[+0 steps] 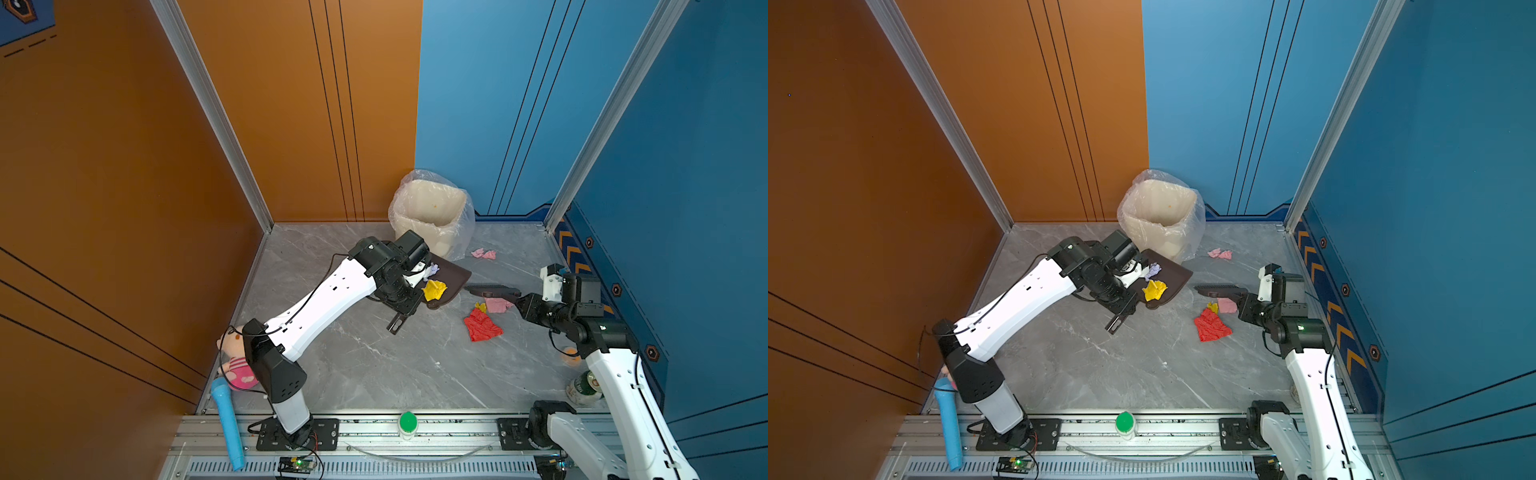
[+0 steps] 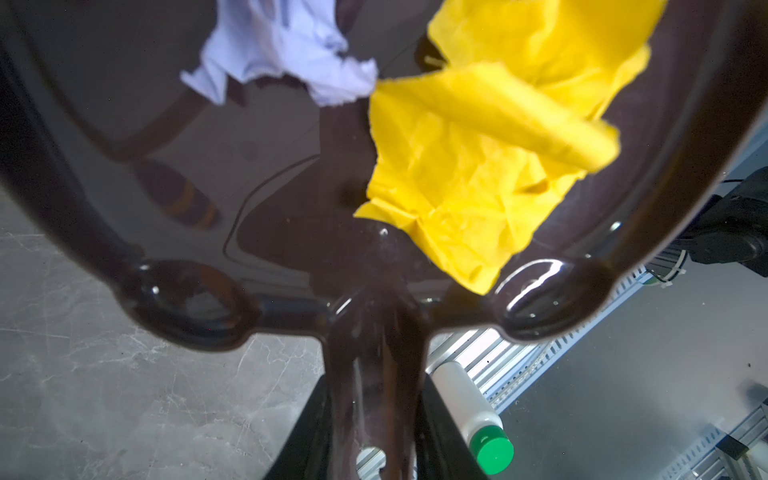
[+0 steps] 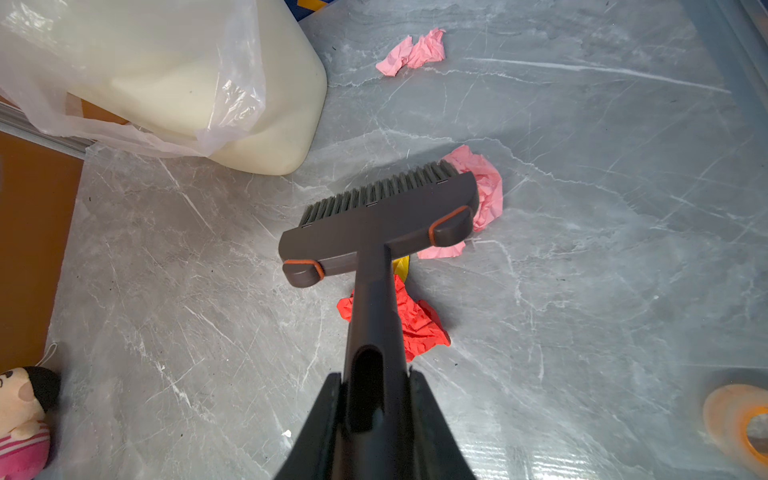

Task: Sweep away the paper scraps from the table
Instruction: 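Lift the loaded dustpan with the left gripper toward the bin while the right withdraws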

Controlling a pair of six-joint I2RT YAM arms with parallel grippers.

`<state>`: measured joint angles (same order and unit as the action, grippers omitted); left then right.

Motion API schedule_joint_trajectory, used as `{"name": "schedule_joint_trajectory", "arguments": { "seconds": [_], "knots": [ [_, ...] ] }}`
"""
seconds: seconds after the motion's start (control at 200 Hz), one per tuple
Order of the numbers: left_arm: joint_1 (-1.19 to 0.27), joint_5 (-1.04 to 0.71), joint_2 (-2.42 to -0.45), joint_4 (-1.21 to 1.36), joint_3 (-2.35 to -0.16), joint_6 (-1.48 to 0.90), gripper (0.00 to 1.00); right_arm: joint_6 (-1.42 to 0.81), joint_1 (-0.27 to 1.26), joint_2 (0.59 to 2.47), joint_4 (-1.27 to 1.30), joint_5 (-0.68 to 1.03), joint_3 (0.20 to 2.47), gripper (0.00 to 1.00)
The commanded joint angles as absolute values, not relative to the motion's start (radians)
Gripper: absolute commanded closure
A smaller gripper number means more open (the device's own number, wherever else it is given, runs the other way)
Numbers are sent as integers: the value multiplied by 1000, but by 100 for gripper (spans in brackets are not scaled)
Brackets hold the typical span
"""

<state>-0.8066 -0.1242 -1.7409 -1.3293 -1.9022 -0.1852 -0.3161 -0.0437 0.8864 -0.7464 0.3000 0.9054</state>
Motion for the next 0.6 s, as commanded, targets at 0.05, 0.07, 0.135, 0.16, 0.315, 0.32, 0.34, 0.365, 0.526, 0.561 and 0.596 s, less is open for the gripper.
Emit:
{"name": "schedule_joint_trajectory", "arguments": {
  "seconds": [0.05,0.07,0.135,0.16,0.315,0.32,0.34,0.365,0.526,0.561,0.596],
  "knots": [
    [-818,-160,-1784,-1395,-1995,-164,100,-333,-52,875,-679,336,885,100],
    [-817,-162,-1788,-1399,-2007,-164,100,-333,-52,874,-677,338,882,100],
    [-817,-162,-1806,-1414,-2048,-161,100,-335,-54,875,-670,345,875,100],
    [-815,-163,-1811,-1419,-2065,-160,100,-334,-54,876,-670,348,874,100],
    [-807,-185,-1838,-1430,-2152,-149,100,-334,-53,877,-652,354,862,100],
    [-807,-185,-1839,-1430,-2154,-150,100,-333,-53,878,-652,354,862,100],
    [-806,-187,-1843,-1430,-2164,-149,100,-333,-54,877,-650,356,863,100],
    [-802,-187,-1847,-1430,-2176,-149,100,-335,-53,878,-648,357,863,100],
    [-790,-203,-1893,-1430,-2263,-132,100,-338,-54,890,-630,381,871,100],
    [-788,-214,-1904,-1428,-2282,-128,100,-337,-55,895,-630,385,873,100],
    [-784,-223,-1917,-1427,-2302,-126,100,-336,-54,900,-629,385,873,100]
  ]
}}
